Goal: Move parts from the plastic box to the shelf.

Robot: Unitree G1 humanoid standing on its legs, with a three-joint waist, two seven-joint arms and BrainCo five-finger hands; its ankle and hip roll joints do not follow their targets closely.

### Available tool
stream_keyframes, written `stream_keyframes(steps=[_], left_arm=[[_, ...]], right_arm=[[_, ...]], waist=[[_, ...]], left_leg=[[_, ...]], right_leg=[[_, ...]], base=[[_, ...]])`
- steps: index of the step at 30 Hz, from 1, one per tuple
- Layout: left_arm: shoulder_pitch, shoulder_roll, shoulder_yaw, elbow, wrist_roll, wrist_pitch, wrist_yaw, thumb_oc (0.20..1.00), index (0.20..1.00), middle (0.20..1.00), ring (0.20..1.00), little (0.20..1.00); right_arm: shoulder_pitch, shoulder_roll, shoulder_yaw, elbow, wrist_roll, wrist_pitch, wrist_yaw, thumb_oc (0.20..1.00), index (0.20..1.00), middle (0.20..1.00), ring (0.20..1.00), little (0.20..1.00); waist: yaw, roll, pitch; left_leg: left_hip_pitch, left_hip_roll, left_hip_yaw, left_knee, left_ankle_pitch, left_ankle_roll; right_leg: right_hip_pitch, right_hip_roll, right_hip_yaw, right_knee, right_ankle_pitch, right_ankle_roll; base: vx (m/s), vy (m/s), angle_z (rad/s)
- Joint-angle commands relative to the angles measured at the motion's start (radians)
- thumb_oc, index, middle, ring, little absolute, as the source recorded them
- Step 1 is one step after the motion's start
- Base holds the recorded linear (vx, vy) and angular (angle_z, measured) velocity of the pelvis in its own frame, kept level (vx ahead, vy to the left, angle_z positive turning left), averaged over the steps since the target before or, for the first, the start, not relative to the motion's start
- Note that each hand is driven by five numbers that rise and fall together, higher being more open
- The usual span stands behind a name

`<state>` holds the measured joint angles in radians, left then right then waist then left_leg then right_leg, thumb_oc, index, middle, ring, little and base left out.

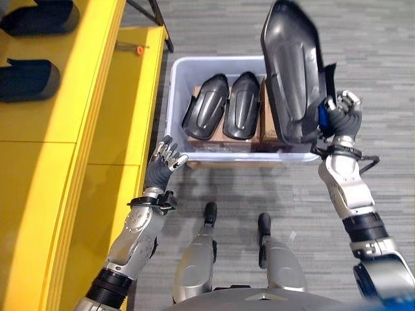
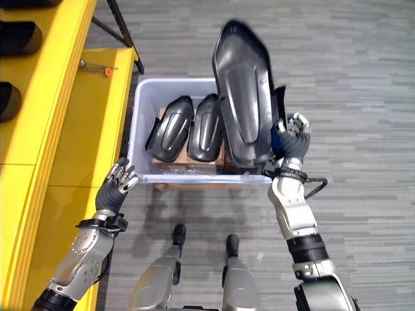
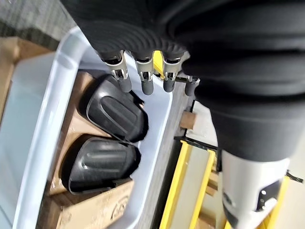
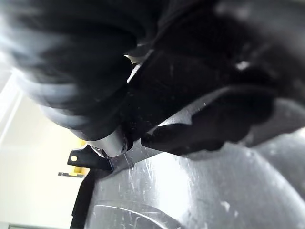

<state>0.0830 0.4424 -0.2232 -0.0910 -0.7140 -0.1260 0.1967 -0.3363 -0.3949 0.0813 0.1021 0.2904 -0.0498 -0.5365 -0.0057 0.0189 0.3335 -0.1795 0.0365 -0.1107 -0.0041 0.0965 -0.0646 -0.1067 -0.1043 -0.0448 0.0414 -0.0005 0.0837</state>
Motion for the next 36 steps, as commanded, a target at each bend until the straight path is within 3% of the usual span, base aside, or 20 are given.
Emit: stream_keyframes(steps=[1, 10, 17, 18, 22, 23, 24, 25, 26, 31, 33, 36], left_arm=[[0.053, -0.001, 0.034, 0.001, 0.048, -0.009, -0.031, 1.000, 1.000, 1.000, 1.000, 1.000], [0.177, -0.071, 0.129, 0.027, 0.100, 0.036, -0.049, 1.000, 1.000, 1.000, 1.000, 1.000], [0.247, -0.112, 0.177, 0.025, 0.107, 0.045, -0.037, 1.000, 1.000, 1.000, 1.000, 1.000], [0.257, -0.122, 0.184, 0.030, 0.108, 0.046, -0.034, 1.000, 1.000, 1.000, 1.000, 1.000], [0.270, -0.146, 0.186, 0.042, 0.103, 0.048, -0.033, 1.000, 1.000, 1.000, 1.000, 1.000], [0.254, -0.153, 0.177, 0.060, 0.098, 0.051, -0.035, 1.000, 1.000, 1.000, 1.000, 1.000], [0.253, -0.153, 0.176, 0.060, 0.098, 0.051, -0.035, 1.000, 1.000, 1.000, 1.000, 1.000], [0.245, -0.152, 0.165, 0.068, 0.098, 0.054, -0.045, 1.000, 1.000, 1.000, 1.000, 1.000], [0.235, -0.151, 0.159, 0.068, 0.098, 0.056, -0.050, 1.000, 1.000, 1.000, 1.000, 1.000], [0.207, -0.148, 0.143, 0.082, 0.101, 0.056, -0.059, 1.000, 1.000, 1.000, 1.000, 1.000], [0.186, -0.140, 0.129, 0.079, 0.100, 0.055, -0.055, 1.000, 1.000, 1.000, 1.000, 1.000], [0.179, -0.130, 0.130, 0.070, 0.111, 0.051, -0.054, 1.000, 1.000, 1.000, 1.000, 1.000]], right_arm=[[0.012, -0.004, -0.035, -0.073, 0.000, -0.078, 0.058, 0.200, 0.200, 0.200, 0.200, 0.200], [0.162, 0.009, -0.049, -0.130, 0.056, -0.062, 0.153, 0.200, 0.200, 0.200, 0.200, 0.200], [0.154, -0.008, -0.020, -0.126, 0.103, -0.064, 0.179, 0.200, 0.200, 0.200, 0.200, 0.200], [0.147, -0.014, -0.015, -0.125, 0.123, -0.069, 0.181, 0.200, 0.200, 0.200, 0.200, 0.200], [0.130, -0.030, 0.002, -0.126, 0.148, -0.078, 0.193, 0.200, 0.200, 0.200, 0.200, 0.200], [0.135, -0.040, -0.007, -0.134, 0.153, -0.082, 0.198, 0.200, 0.200, 0.200, 0.200, 0.200], [0.135, -0.040, -0.007, -0.134, 0.153, -0.082, 0.198, 0.200, 0.200, 0.200, 0.200, 0.200], [0.147, -0.042, -0.016, -0.138, 0.145, -0.083, 0.195, 0.200, 0.200, 0.200, 0.200, 0.200], [0.156, -0.039, -0.023, -0.140, 0.145, -0.084, 0.191, 0.200, 0.200, 0.200, 0.200, 0.200], [0.213, -0.019, -0.049, -0.154, 0.138, -0.079, 0.189, 0.200, 0.200, 0.200, 0.200, 0.200], [0.236, 0.006, -0.051, -0.149, 0.135, -0.072, 0.188, 0.200, 0.200, 0.200, 0.200, 0.200], [0.242, 0.021, -0.056, -0.149, 0.134, -0.072, 0.187, 0.200, 0.200, 0.200, 0.200, 0.200]], waist=[[0.013, -0.021, -0.112], [0.021, -0.026, -0.194], [0.059, -0.029, -0.186], [0.074, -0.029, -0.178], [0.096, -0.026, -0.162], [0.100, -0.029, -0.136], [0.097, -0.028, -0.139], [0.085, -0.035, -0.134], [0.079, -0.033, -0.134], [0.072, -0.020, -0.156], [0.079, -0.028, -0.171], [0.086, -0.039, -0.178]], left_leg=[[0.023, 0.093, 0.112, 0.042, -0.028, -0.049], [0.152, 0.150, 0.097, -0.009, -0.009, -0.067], [0.162, 0.201, 0.041, -0.012, 0.041, -0.090], [0.151, 0.210, 0.019, -0.022, 0.073, -0.100], [0.114, 0.200, -0.021, -0.027, 0.114, -0.103], [0.057, 0.175, 0.038, 0.025, 0.117, -0.077], [0.051, 0.175, 0.035, 0.026, 0.118, -0.076], [0.040, 0.199, 0.140, 0.052, 0.103, -0.050], [0.035, 0.214, 0.197, 0.060, 0.102, -0.044], [0.047, 0.226, 0.242, 0.018, 0.098, -0.063], [0.030, 0.189, 0.244, 0.073, 0.057, -0.054], [0.029, 0.170, 0.260, 0.077, 0.036, -0.045]], right_leg=[[-0.032, -0.057, -0.029, 0.036, 0.010, 0.068], [0.054, -0.001, -0.079, 0.146, -0.103, 0.033], [0.097, 0.047, -0.149, 0.183, -0.154, -0.009], [0.101, 0.056, -0.174, 0.178, -0.159, -0.019], [0.115, 0.055, -0.226, 0.156, -0.160, -0.033], [0.118, 0.024, -0.282, 0.165, -0.162, -0.044], [0.116, 0.024, -0.285, 0.163, -0.160, -0.044], [0.116, -0.004, -0.335, 0.171, -0.162, -0.044], [0.118, -0.016, -0.365, 0.177, -0.161, -0.041], [0.155, -0.055, -0.421, 0.185, -0.178, -0.012], [0.201, -0.098, -0.447, 0.152, -0.155, 0.005], [0.221, -0.117, -0.451, 0.127, -0.136, 0.019]], base=[[0.05, -0.019, -0.03], [0.04, -0.089, 0.03], [-0.03, -0.154, 0.27], [-0.05, -0.084, 0.58], [-0.10, -0.088, 0.67], [-0.11, 0.006, 0.83], [-0.15, 0.017, 0.99], [-0.07, 0.029, 1.29], [-0.06, 0.027, 1.47], [0.08, 0.131, 0.88], [0.18, 0.280, 0.73], [0.09, 0.140, 0.15]])
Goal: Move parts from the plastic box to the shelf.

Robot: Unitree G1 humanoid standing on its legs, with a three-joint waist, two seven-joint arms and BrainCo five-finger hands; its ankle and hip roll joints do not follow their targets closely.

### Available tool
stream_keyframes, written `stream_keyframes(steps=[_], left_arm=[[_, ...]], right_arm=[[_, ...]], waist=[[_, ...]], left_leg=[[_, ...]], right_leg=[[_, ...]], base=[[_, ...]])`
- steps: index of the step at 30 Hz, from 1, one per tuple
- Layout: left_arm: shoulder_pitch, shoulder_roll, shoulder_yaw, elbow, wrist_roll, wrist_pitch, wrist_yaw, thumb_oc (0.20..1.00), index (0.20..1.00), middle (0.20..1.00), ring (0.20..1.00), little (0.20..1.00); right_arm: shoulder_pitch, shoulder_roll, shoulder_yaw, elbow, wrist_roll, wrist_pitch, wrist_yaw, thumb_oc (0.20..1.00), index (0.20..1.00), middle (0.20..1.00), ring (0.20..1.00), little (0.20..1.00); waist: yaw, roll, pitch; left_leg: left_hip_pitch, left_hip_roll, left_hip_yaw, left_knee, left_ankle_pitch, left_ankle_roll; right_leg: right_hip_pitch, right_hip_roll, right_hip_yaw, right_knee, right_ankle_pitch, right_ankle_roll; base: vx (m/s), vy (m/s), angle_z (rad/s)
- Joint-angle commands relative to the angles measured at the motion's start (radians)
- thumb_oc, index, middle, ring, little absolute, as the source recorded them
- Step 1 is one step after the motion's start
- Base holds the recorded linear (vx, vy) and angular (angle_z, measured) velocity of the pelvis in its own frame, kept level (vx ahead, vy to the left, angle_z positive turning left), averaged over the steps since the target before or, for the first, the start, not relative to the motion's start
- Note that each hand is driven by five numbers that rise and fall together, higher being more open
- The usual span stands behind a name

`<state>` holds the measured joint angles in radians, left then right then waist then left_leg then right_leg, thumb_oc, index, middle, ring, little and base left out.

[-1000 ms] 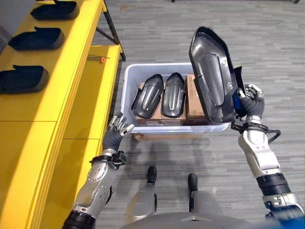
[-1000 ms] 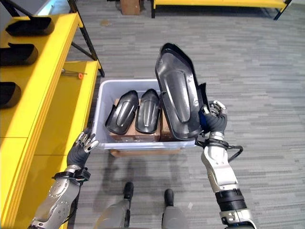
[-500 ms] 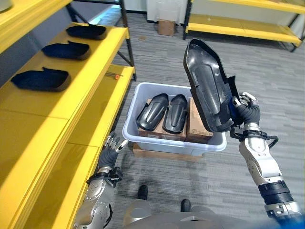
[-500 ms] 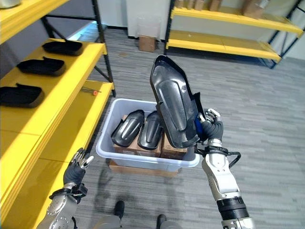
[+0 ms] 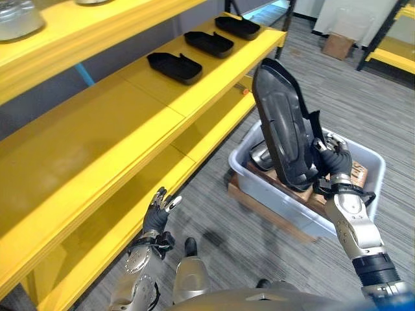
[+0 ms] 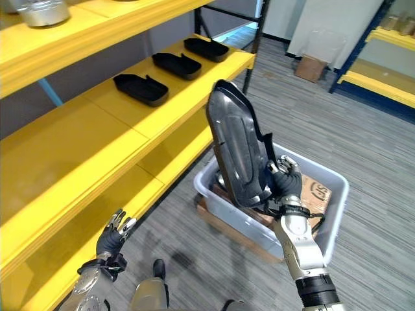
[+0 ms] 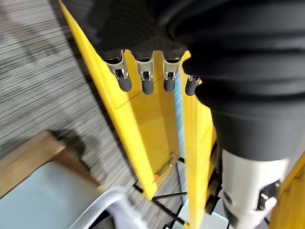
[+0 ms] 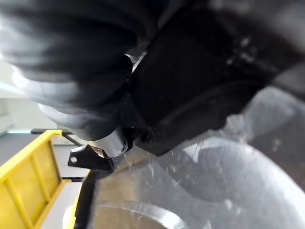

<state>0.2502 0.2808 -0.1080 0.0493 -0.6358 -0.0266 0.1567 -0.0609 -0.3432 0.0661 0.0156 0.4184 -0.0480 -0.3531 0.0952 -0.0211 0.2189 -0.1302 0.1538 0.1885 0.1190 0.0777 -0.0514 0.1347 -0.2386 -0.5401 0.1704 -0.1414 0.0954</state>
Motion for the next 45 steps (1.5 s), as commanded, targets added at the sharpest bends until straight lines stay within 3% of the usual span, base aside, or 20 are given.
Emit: stream_keyframes(steps=[1, 4, 8, 15, 16, 17, 19, 21, 22, 23, 25, 27, 31, 35, 37, 41, 45], left_arm=[[0.011, 0.035, 0.015, -0.072, 0.039, -0.050, -0.013, 1.000, 1.000, 1.000, 1.000, 1.000], [0.018, 0.036, 0.037, -0.081, 0.041, -0.063, 0.012, 1.000, 1.000, 1.000, 1.000, 1.000], [0.012, 0.039, 0.047, -0.086, 0.026, -0.077, 0.038, 1.000, 1.000, 1.000, 1.000, 1.000], [-0.002, 0.053, 0.053, -0.090, 0.027, -0.083, 0.053, 1.000, 1.000, 1.000, 1.000, 1.000], [-0.007, 0.055, 0.052, -0.087, 0.030, -0.084, 0.055, 1.000, 1.000, 1.000, 1.000, 1.000], [-0.018, 0.070, 0.049, -0.080, 0.039, -0.085, 0.057, 1.000, 1.000, 1.000, 1.000, 1.000], [-0.033, 0.092, 0.054, -0.084, 0.058, -0.088, 0.062, 1.000, 1.000, 1.000, 1.000, 1.000], [-0.042, 0.101, 0.055, -0.078, 0.073, -0.086, 0.064, 1.000, 1.000, 1.000, 1.000, 1.000], [-0.057, 0.107, 0.054, -0.070, 0.085, -0.086, 0.063, 1.000, 1.000, 1.000, 1.000, 1.000], [-0.067, 0.110, 0.057, -0.070, 0.089, -0.088, 0.062, 1.000, 1.000, 1.000, 1.000, 1.000], [-0.078, 0.107, 0.059, -0.074, 0.091, -0.091, 0.062, 1.000, 1.000, 1.000, 1.000, 1.000], [-0.110, 0.109, 0.047, -0.066, 0.098, -0.095, 0.062, 1.000, 1.000, 1.000, 1.000, 1.000], [-0.125, 0.104, 0.032, -0.062, 0.106, -0.097, 0.050, 1.000, 1.000, 1.000, 1.000, 1.000], [-0.109, 0.091, 0.029, -0.056, 0.105, -0.092, 0.033, 1.000, 1.000, 1.000, 1.000, 1.000], [-0.092, 0.081, 0.032, -0.048, 0.099, -0.091, 0.030, 1.000, 1.000, 1.000, 1.000, 1.000], [-0.011, 0.060, 0.061, -0.051, 0.079, -0.071, 0.025, 1.000, 1.000, 1.000, 1.000, 1.000], [0.008, 0.061, 0.055, -0.064, 0.079, -0.057, 0.005, 1.000, 1.000, 1.000, 1.000, 1.000]], right_arm=[[-0.034, -0.021, -0.042, -0.061, 0.002, -0.072, 0.003, 0.200, 0.200, 0.200, 0.200, 0.200], [-0.059, 0.011, -0.019, -0.059, -0.008, -0.068, 0.007, 0.200, 0.200, 0.200, 0.200, 0.200], [-0.090, 0.016, -0.009, -0.065, -0.015, -0.067, -0.001, 0.200, 0.200, 0.200, 0.200, 0.200], [-0.110, 0.033, 0.005, -0.070, 0.003, -0.074, -0.003, 0.200, 0.200, 0.200, 0.200, 0.200], [-0.104, 0.038, 0.007, -0.070, 0.007, -0.074, 0.000, 0.200, 0.200, 0.200, 0.200, 0.200], [-0.093, 0.042, 0.008, -0.073, 0.006, -0.073, 0.003, 0.200, 0.200, 0.200, 0.200, 0.200], [-0.093, 0.050, 0.014, -0.071, 0.009, -0.075, 0.003, 0.200, 0.200, 0.200, 0.200, 0.200], [-0.086, 0.054, 0.018, -0.069, 0.009, -0.077, 0.007, 0.200, 0.200, 0.200, 0.200, 0.200], [-0.082, 0.056, 0.027, -0.066, 0.014, -0.077, 0.017, 0.200, 0.200, 0.200, 0.200, 0.200], [-0.080, 0.055, 0.029, -0.067, 0.021, -0.076, 0.021, 0.200, 0.200, 0.200, 0.200, 0.200], [-0.069, 0.056, 0.026, -0.070, 0.035, -0.074, 0.028, 0.200, 0.200, 0.200, 0.200, 0.200], [-0.063, 0.053, 0.018, -0.071, 0.039, -0.074, 0.030, 0.200, 0.200, 0.200, 0.200, 0.200], [-0.049, 0.056, 0.012, -0.080, 0.050, -0.076, 0.038, 0.200, 0.200, 0.200, 0.200, 0.200], [-0.013, 0.060, -0.002, -0.088, 0.066, -0.073, 0.060, 0.200, 0.200, 0.200, 0.200, 0.200], [-0.006, 0.054, -0.008, -0.084, 0.060, -0.071, 0.068, 0.200, 0.200, 0.200, 0.200, 0.200], [0.019, 0.041, -0.021, -0.083, 0.052, -0.057, 0.074, 0.200, 0.200, 0.200, 0.200, 0.200], [0.026, 0.031, -0.015, -0.088, 0.047, -0.053, 0.084, 0.200, 0.200, 0.200, 0.200, 0.200]], waist=[[-0.007, -0.004, -0.071], [0.031, -0.038, -0.076], [0.061, -0.073, -0.066], [0.087, -0.098, -0.052], [0.084, -0.095, -0.053], [0.064, -0.083, -0.052], [0.034, -0.059, -0.040], [0.024, -0.050, -0.042], [-0.002, -0.035, -0.041], [-0.012, -0.026, -0.034], [-0.034, -0.014, -0.018], [-0.070, -0.021, 0.011], [-0.098, -0.032, 0.026], [-0.104, -0.059, 0.019], [-0.096, -0.064, 0.002], [-0.076, -0.055, -0.034], [-0.071, -0.046, -0.051]], left_leg=[[-0.020, 0.037, -0.036, -0.047, 0.040, -0.050], [-0.052, -0.020, -0.032, -0.014, -0.010, -0.021], [-0.106, -0.061, -0.038, 0.025, -0.044, 0.001], [-0.135, -0.113, -0.060, 0.051, -0.095, 0.039], [-0.122, -0.130, -0.066, 0.037, -0.101, 0.053], [-0.092, -0.160, -0.090, -0.004, -0.098, 0.078], [-0.068, -0.175, -0.109, -0.047, -0.064, 0.104], [-0.051, -0.178, -0.118, -0.071, -0.062, 0.110], [-0.010, -0.178, -0.126, -0.110, -0.058, 0.116], [0.005, -0.175, -0.129, -0.123, -0.054, 0.113], [0.024, -0.169, -0.142, -0.131, -0.054, 0.105], [0.036, -0.175, -0.171, -0.119, -0.065, 0.093], [0.039, -0.185, -0.202, -0.103, -0.080, 0.083], [0.049, -0.202, -0.223, -0.094, -0.089, 0.074], [0.060, -0.198, -0.229, -0.100, -0.093, 0.068], [0.088, -0.151, -0.248, -0.121, -0.086, 0.039], [0.104, -0.107, -0.262, -0.151, -0.062, 0.008]], right_leg=[[-0.008, 0.003, 0.040, -0.018, 0.016, 0.018], [0.000, -0.043, 0.039, -0.052, 0.075, 0.057], [-0.009, -0.071, 0.022, -0.075, 0.162, 0.093], [-0.023, -0.116, 0.006, -0.047, 0.270, 0.122], [-0.036, -0.132, 0.023, -0.007, 0.301, 0.125], [-0.082, -0.150, 0.090, 0.092, 0.355, 0.118], [-0.146, -0.139, 0.163, 0.179, 0.393, 0.094], [-0.165, -0.120, 0.203, 0.199, 0.371, 0.087], [-0.231, -0.057, 0.283, 0.215, 0.322, 0.061], [-0.270, -0.034, 0.306, 0.205, 0.294, 0.053], [-0.312, -0.036, 0.317, 0.133, 0.281, 0.051], [-0.361, -0.008, 0.410, -0.010, 0.304, 0.074], [-0.374, 0.012, 0.481, -0.091, 0.333, 0.098], [-0.321, 0.008, 0.479, -0.123, 0.348, 0.112], [-0.294, 0.015, 0.476, -0.121, 0.321, 0.111], [-0.238, 0.043, 0.421, -0.138, 0.235, 0.082], [-0.211, 0.073, 0.395, -0.146, 0.191, 0.059]], base=[[0.15, 0.224, 0.25], [0.22, 0.324, 0.08], [0.08, 0.175, 0.17], [0.06, 0.166, 0.22], [0.17, 0.293, 0.42], [0.21, 0.376, 0.36], [0.08, 0.279, 0.36], [0.05, 0.161, 0.90], [0.11, 0.189, 0.29], [0.08, 0.131, -0.09], [0.08, -0.005, 0.19], [0.10, -0.098, 0.23], [0.06, -0.099, 0.66], [0.06, -0.148, 0.46], [0.09, -0.190, 0.52], [0.07, -0.204, 0.01], [0.03, -0.194, 0.06]])
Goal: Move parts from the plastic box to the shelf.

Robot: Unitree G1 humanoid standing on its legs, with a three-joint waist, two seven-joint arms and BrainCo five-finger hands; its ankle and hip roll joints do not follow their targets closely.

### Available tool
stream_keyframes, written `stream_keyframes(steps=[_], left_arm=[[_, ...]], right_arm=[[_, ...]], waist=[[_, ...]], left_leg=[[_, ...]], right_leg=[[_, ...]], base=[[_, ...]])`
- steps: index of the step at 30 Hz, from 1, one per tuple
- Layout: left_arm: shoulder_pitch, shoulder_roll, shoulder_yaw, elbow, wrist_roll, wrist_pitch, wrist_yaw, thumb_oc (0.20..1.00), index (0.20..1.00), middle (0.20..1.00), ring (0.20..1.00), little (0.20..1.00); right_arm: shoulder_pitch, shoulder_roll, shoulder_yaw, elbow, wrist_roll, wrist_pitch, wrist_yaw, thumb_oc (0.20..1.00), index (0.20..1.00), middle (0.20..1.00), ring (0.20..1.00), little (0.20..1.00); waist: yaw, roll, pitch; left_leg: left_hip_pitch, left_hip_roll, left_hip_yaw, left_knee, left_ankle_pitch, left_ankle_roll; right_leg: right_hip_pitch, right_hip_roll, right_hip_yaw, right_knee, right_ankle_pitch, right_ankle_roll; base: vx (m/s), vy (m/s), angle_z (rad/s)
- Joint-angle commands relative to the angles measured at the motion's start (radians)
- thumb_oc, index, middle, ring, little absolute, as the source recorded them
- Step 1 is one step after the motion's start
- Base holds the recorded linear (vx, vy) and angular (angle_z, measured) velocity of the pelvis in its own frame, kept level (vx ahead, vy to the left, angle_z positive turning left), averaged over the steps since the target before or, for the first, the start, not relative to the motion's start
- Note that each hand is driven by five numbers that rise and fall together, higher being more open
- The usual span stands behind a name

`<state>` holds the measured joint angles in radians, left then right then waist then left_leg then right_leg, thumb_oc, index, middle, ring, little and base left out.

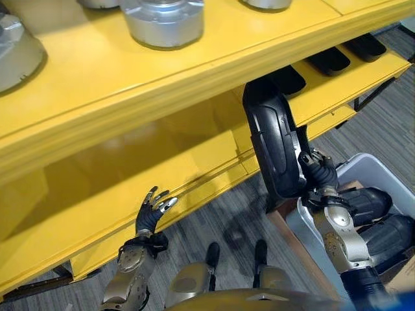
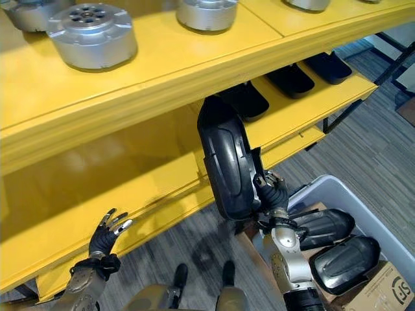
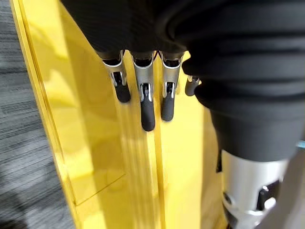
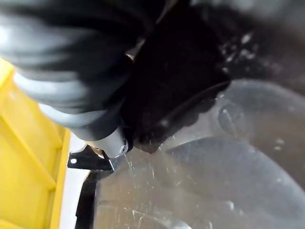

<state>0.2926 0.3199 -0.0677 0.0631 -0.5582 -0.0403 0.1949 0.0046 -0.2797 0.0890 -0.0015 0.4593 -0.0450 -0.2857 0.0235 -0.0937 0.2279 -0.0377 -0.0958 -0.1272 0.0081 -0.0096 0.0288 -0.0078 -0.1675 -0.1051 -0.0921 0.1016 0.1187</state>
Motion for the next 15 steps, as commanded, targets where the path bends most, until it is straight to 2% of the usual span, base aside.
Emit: stream_keyframes(steps=[1, 9, 11, 13, 15], left_arm=[[-0.034, 0.021, 0.015, -0.078, 0.001, -0.043, -0.033, 1.000, 1.000, 1.000, 1.000, 1.000], [0.005, 0.003, 0.021, -0.093, -0.026, -0.041, -0.036, 1.000, 1.000, 1.000, 1.000, 1.000], [0.010, -0.002, 0.023, -0.095, -0.036, -0.040, -0.032, 1.000, 1.000, 1.000, 1.000, 1.000], [-0.005, -0.006, 0.008, -0.086, -0.051, -0.041, -0.028, 1.000, 1.000, 1.000, 1.000, 1.000], [-0.013, -0.007, 0.002, -0.083, -0.054, -0.040, -0.030, 1.000, 1.000, 1.000, 1.000, 1.000]], right_arm=[[-0.039, -0.033, -0.038, -0.071, 0.006, -0.056, 0.017, 0.200, 0.200, 0.200, 0.200, 0.200], [-0.096, -0.075, 0.008, -0.071, -0.004, -0.055, 0.029, 0.200, 0.200, 0.200, 0.200, 0.200], [-0.139, -0.094, 0.025, -0.066, 0.004, -0.057, 0.022, 0.200, 0.200, 0.200, 0.200, 0.200], [-0.187, -0.111, 0.046, -0.051, 0.021, -0.063, 0.014, 0.200, 0.200, 0.200, 0.200, 0.200], [-0.195, -0.117, 0.045, -0.047, 0.024, -0.063, 0.012, 0.200, 0.200, 0.200, 0.200, 0.200]], waist=[[0.000, 0.027, -0.060], [0.021, 0.051, -0.067], [0.038, 0.058, -0.054], [0.051, 0.065, -0.033], [0.052, 0.064, -0.022]], left_leg=[[0.012, 0.143, 0.053, -0.041, 0.026, -0.073], [0.017, 0.218, 0.010, -0.065, 0.079, -0.126], [-0.008, 0.240, -0.017, -0.062, 0.112, -0.149], [-0.048, 0.243, -0.047, -0.050, 0.146, -0.162], [-0.073, 0.239, -0.032, -0.022, 0.148, -0.160]], right_leg=[[-0.067, 0.003, -0.041, 0.116, -0.053, 0.036], [-0.041, 0.072, -0.077, 0.147, -0.130, -0.016], [-0.047, 0.094, -0.095, 0.164, -0.149, -0.038], [-0.051, 0.103, -0.128, 0.174, -0.164, -0.056], [-0.052, 0.094, -0.147, 0.183, -0.171, -0.062]], base=[[0.02, -0.125, 0.14], [-0.03, -0.200, 0.14], [-0.10, -0.228, 0.18], [-0.13, -0.259, 0.53], [-0.11, -0.112, 0.69]])
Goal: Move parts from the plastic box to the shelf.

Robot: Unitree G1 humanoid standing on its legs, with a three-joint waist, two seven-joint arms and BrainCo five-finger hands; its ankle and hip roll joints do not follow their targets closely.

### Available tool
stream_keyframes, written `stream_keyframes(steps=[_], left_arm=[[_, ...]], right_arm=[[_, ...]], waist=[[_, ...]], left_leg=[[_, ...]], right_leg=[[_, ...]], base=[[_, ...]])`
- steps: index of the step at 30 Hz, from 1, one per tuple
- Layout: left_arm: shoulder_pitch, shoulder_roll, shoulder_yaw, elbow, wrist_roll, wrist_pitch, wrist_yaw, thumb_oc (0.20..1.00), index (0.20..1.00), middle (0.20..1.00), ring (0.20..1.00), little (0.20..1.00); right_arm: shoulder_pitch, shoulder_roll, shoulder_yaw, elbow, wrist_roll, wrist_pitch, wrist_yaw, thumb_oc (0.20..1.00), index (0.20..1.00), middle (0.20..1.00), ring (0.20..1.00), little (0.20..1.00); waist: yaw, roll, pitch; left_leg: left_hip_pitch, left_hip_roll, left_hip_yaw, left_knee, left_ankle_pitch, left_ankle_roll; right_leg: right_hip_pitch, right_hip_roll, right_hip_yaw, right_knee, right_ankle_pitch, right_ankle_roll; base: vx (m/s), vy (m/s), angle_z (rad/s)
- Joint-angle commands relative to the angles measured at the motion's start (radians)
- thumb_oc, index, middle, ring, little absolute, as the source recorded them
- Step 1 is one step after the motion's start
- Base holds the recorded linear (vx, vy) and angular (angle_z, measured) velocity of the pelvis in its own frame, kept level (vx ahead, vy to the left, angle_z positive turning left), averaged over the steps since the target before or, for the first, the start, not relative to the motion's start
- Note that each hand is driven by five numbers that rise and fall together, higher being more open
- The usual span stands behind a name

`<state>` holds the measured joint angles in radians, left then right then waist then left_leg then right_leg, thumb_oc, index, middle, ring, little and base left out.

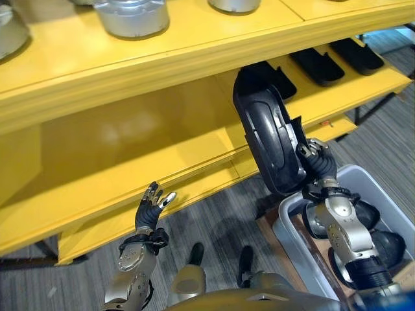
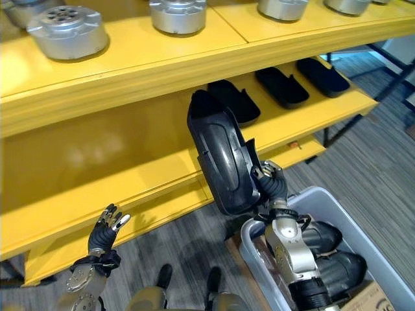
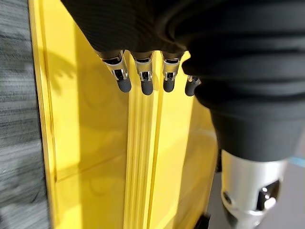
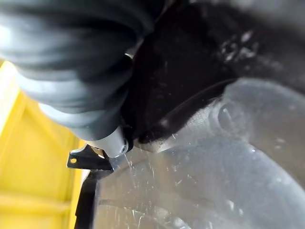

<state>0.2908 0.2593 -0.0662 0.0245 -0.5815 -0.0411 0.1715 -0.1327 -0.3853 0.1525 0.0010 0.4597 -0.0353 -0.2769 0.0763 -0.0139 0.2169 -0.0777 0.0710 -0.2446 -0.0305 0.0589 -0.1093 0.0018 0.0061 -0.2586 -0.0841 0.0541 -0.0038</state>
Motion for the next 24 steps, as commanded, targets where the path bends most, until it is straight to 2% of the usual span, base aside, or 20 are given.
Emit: stream_keyframes(steps=[1, 3, 4, 5, 6, 7, 9, 12, 13, 14, 15, 19, 24], left_arm=[[-0.028, 0.055, -0.012, -0.042, -0.038, -0.039, -0.016, 1.000, 1.000, 1.000, 1.000, 1.000], [-0.033, 0.055, -0.027, -0.040, -0.041, -0.036, -0.026, 1.000, 1.000, 1.000, 1.000, 1.000], [-0.034, 0.055, -0.027, -0.040, -0.041, -0.036, -0.026, 1.000, 1.000, 1.000, 1.000, 1.000], [-0.031, 0.058, -0.037, -0.048, -0.042, -0.034, -0.032, 1.000, 1.000, 1.000, 1.000, 1.000], [-0.031, 0.058, -0.037, -0.048, -0.042, -0.034, -0.032, 1.000, 1.000, 1.000, 1.000, 1.000], [-0.032, 0.063, -0.040, -0.049, -0.042, -0.031, -0.033, 1.000, 1.000, 1.000, 1.000, 1.000], [-0.024, 0.066, -0.040, -0.051, -0.052, -0.034, -0.033, 1.000, 1.000, 1.000, 1.000, 1.000], [-0.025, 0.077, -0.044, -0.055, -0.056, -0.035, -0.033, 1.000, 1.000, 1.000, 1.000, 1.000], [-0.023, 0.089, -0.043, -0.057, -0.050, -0.038, -0.037, 1.000, 1.000, 1.000, 1.000, 1.000], [-0.023, 0.089, -0.043, -0.057, -0.050, -0.038, -0.037, 1.000, 1.000, 1.000, 1.000, 1.000], [-0.023, 0.108, -0.040, -0.065, -0.051, -0.048, -0.029, 1.000, 1.000, 1.000, 1.000, 1.000], [-0.035, 0.147, -0.049, -0.088, -0.045, -0.060, -0.014, 1.000, 1.000, 1.000, 1.000, 1.000], [-0.035, 0.176, -0.065, -0.119, -0.052, -0.069, -0.005, 1.000, 1.000, 1.000, 1.000, 1.000]], right_arm=[[-0.079, -0.027, -0.016, -0.042, 0.020, -0.069, -0.004, 0.200, 0.200, 0.200, 0.200, 0.200], [-0.096, -0.024, -0.006, -0.032, 0.017, -0.068, -0.012, 0.200, 0.200, 0.200, 0.200, 0.200], [-0.096, -0.024, -0.006, -0.032, 0.017, -0.068, -0.012, 0.200, 0.200, 0.200, 0.200, 0.200], [-0.110, -0.017, -0.001, -0.020, 0.025, -0.066, -0.020, 0.200, 0.200, 0.200, 0.200, 0.200], [-0.110, -0.017, -0.001, -0.020, 0.025, -0.067, -0.020, 0.200, 0.200, 0.200, 0.200, 0.200], [-0.121, -0.015, 0.003, -0.011, 0.029, -0.067, -0.024, 0.200, 0.200, 0.200, 0.200, 0.200], [-0.127, -0.015, 0.008, -0.002, 0.015, -0.064, -0.027, 0.200, 0.200, 0.200, 0.200, 0.200], [-0.133, -0.005, 0.008, 0.004, -0.001, -0.055, -0.033, 0.200, 0.200, 0.200, 0.200, 0.200], [-0.135, 0.001, 0.007, 0.003, -0.016, -0.050, -0.036, 0.200, 0.200, 0.200, 0.200, 0.200], [-0.135, 0.001, 0.006, 0.003, -0.016, -0.050, -0.036, 0.200, 0.200, 0.200, 0.200, 0.200], [-0.164, 0.008, 0.016, 0.003, -0.041, -0.042, -0.043, 0.200, 0.200, 0.200, 0.200, 0.200], [-0.256, -0.002, 0.015, 0.033, -0.062, -0.036, -0.085, 0.200, 0.200, 0.200, 0.200, 0.200], [-0.381, -0.023, 0.005, 0.096, -0.065, -0.036, -0.146, 0.200, 0.200, 0.200, 0.200, 0.200]], waist=[[-0.002, -0.023, 0.013], [-0.002, -0.028, 0.020], [-0.004, -0.028, 0.018], [0.002, -0.019, 0.019], [0.001, -0.018, 0.019], [0.004, -0.009, 0.021], [0.006, 0.009, 0.010], [0.020, 0.023, 0.004], [0.028, 0.021, 0.011], [0.028, 0.021, 0.012], [0.044, 0.024, 0.021], [0.065, 0.033, 0.052], [0.074, 0.046, 0.092]], left_leg=[[-0.061, 0.078, 0.171, 0.094, 0.058, 0.001], [-0.064, 0.110, 0.213, 0.113, 0.058, 0.009], [-0.068, 0.109, 0.211, 0.112, 0.061, 0.010], [-0.080, 0.142, 0.205, 0.084, 0.103, -0.004], [-0.079, 0.142, 0.204, 0.081, 0.105, -0.005], [-0.088, 0.152, 0.208, 0.059, 0.132, -0.015], [-0.065, 0.164, 0.229, 0.015, 0.124, -0.018], [-0.075, 0.133, 0.233, 0.046, 0.100, -0.009], [-0.084, 0.115, 0.253, 0.077, 0.072, -0.003], [-0.084, 0.115, 0.253, 0.078, 0.071, -0.003], [-0.115, 0.085, 0.257, 0.109, 0.044, 0.008], [-0.186, 0.050, 0.274, 0.130, 0.037, 0.013], [-0.234, 0.039, 0.283, 0.125, 0.047, 0.018]], right_leg=[[-0.066, -0.106, -0.024, 0.202, -0.134, 0.051], [-0.070, -0.125, -0.043, 0.220, -0.139, 0.050], [-0.073, -0.125, -0.044, 0.218, -0.136, 0.050], [-0.068, -0.139, -0.061, 0.227, -0.142, 0.062], [-0.068, -0.140, -0.062, 0.228, -0.143, 0.062], [-0.061, -0.147, -0.070, 0.241, -0.149, 0.068], [-0.058, -0.156, -0.077, 0.264, -0.160, 0.076], [-0.034, -0.186, -0.091, 0.255, -0.154, 0.084], [-0.007, -0.211, -0.099, 0.244, -0.152, 0.091], [-0.007, -0.212, -0.100, 0.244, -0.151, 0.091], [-0.007, -0.237, -0.094, 0.218, -0.132, 0.106], [-0.052, -0.274, -0.099, 0.203, -0.107, 0.125], [-0.118, -0.291, -0.091, 0.220, -0.097, 0.132]], base=[[-0.10, -0.053, 0.87], [-0.06, -0.031, 0.84], [0.01, 0.045, 0.71], [0.02, 0.040, 0.53], [0.06, 0.074, 0.47], [0.07, 0.068, 0.32], [0.12, 0.124, 0.39], [0.17, 0.197, 0.12], [0.16, 0.162, 0.00], [0.20, 0.259, 0.20], [0.11, 0.238, 0.34], [0.03, 0.148, 0.10], [-0.01, 0.051, 0.03]])
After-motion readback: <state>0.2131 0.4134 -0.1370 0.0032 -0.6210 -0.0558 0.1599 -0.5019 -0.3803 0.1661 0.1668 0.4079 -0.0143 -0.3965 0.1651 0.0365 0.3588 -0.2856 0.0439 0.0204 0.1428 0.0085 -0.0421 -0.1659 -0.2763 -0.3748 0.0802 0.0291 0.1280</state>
